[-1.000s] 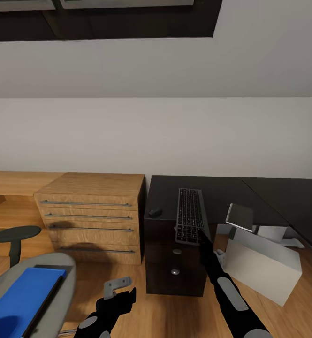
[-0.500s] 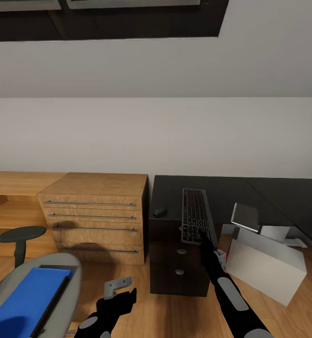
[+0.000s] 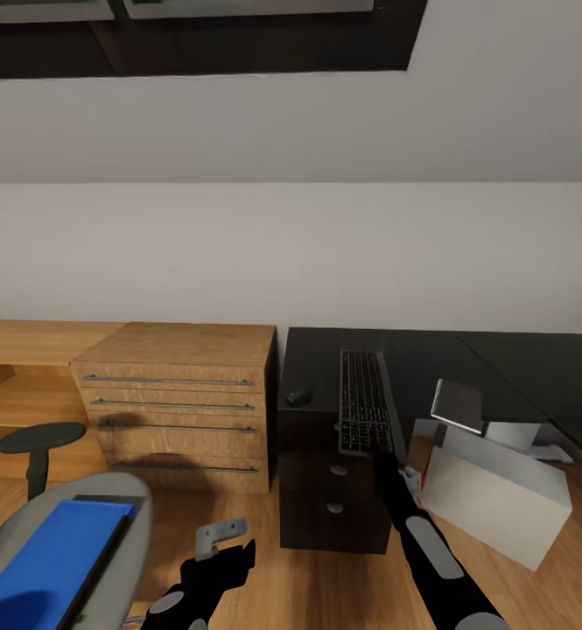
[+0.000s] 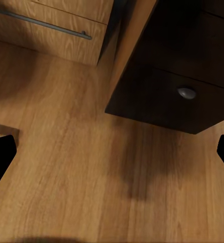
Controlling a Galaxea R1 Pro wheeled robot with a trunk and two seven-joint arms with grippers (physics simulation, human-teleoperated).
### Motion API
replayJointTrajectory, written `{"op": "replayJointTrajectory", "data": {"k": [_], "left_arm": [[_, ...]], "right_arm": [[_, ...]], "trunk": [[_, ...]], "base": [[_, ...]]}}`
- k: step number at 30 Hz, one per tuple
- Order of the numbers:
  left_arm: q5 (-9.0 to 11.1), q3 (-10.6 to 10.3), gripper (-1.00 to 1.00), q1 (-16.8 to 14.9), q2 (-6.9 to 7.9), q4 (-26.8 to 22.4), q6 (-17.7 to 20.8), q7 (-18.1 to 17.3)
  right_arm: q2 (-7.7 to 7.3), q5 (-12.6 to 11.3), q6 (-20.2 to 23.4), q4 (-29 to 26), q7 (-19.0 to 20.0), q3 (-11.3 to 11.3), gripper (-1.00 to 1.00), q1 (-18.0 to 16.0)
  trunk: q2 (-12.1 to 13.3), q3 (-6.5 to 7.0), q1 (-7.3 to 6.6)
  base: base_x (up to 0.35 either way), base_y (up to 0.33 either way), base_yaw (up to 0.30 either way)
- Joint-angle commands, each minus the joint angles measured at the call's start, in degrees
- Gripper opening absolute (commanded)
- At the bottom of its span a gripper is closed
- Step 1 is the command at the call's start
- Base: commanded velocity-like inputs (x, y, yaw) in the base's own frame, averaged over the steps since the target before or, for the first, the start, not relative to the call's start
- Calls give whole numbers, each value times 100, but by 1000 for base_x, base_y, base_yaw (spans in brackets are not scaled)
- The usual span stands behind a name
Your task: In the bedroom, organize the workspace by keeping the computer under the desk, ensuring the monitor is on the desk, placing the keyboard on the desk next to the monitor, placing the mouse on the desk next to the keyboard, moving the folder from the swivel chair onto the desk next to the mouse, stacking the notebook on top of the folder with the pen on top of the notebook, and positioning the swivel chair next to the desk.
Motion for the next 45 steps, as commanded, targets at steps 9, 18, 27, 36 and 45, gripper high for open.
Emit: {"op": "replayJointTrajectory", "data": {"k": [9, 18, 27, 36, 45], "left_arm": [[61, -13, 100, -1, -1, -8, 11, 67], [61, -14, 100, -1, -1, 7, 11, 68], [65, -56, 100, -1, -9, 164, 11, 84], [71, -66, 100, -1, -10, 261, 11, 85], [62, -75, 100, -1, -17, 354, 3, 93]], "right_arm": [[-3, -55, 22, -36, 61, 8, -100, 0], [4, -76, 31, -53, 71, 3, -100, 1], [-12, -64, 25, -729, 54, 7, -100, 134], [-132, -55, 31, -3096, -604, 3, -100, 1274], [-293, -80, 48, -3295, -666, 3, -100, 1367]], "trunk": [[360, 157, -199], [721, 319, -396], [1082, 480, -594], [1443, 642, -792], [1804, 804, -989]], "base": [[0, 0, 0], [0, 0, 0], [0, 0, 0], [-183, -45, 0], [-316, -187, 0]]}}
